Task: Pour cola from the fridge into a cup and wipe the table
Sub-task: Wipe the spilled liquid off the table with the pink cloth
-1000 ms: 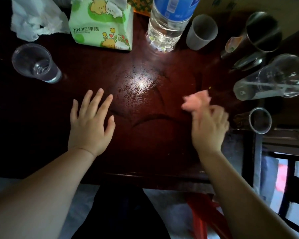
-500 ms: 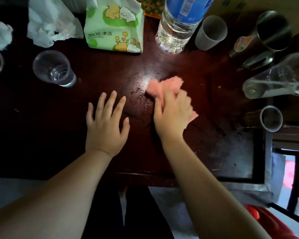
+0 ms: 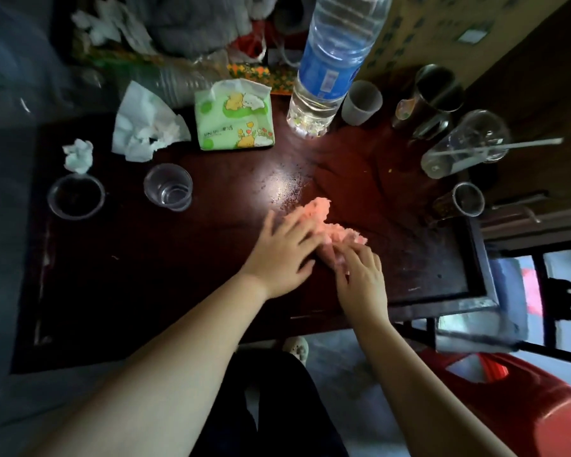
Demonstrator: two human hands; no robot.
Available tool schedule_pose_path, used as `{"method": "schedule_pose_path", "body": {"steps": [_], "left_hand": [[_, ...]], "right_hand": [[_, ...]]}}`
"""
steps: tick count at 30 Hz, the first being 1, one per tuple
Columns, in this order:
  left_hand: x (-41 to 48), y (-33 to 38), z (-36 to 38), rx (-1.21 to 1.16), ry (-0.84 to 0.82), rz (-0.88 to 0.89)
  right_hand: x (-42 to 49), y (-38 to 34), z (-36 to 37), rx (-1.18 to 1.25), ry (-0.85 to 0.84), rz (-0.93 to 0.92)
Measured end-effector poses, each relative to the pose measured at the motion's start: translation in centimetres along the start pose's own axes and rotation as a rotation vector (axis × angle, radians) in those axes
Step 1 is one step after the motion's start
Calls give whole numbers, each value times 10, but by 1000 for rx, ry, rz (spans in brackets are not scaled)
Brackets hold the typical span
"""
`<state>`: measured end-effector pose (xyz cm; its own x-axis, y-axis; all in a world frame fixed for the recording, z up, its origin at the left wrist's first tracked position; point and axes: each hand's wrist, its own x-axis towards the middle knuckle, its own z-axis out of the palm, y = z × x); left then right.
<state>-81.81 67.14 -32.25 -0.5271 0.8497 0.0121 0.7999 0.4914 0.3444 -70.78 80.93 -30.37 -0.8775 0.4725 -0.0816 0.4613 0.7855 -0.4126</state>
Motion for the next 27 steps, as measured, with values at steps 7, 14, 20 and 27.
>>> {"method": "schedule_pose_path", "body": {"steps": [7,14,20,27], "left_hand": [[26,-11,-12,2,-119,65],[-25,-23,-29,-39,-162,-37],[-122,-60,-46,-60,-114,-179],[-233,-106,-69,64,-23,-374]], "right_hand": [[12,-16,2,-30,-24,161],[-1,-37,9,-77,-192,1],[-30,-103,42,-42,-272,-201],[-57,-193,84,14,-421,-444]]}}
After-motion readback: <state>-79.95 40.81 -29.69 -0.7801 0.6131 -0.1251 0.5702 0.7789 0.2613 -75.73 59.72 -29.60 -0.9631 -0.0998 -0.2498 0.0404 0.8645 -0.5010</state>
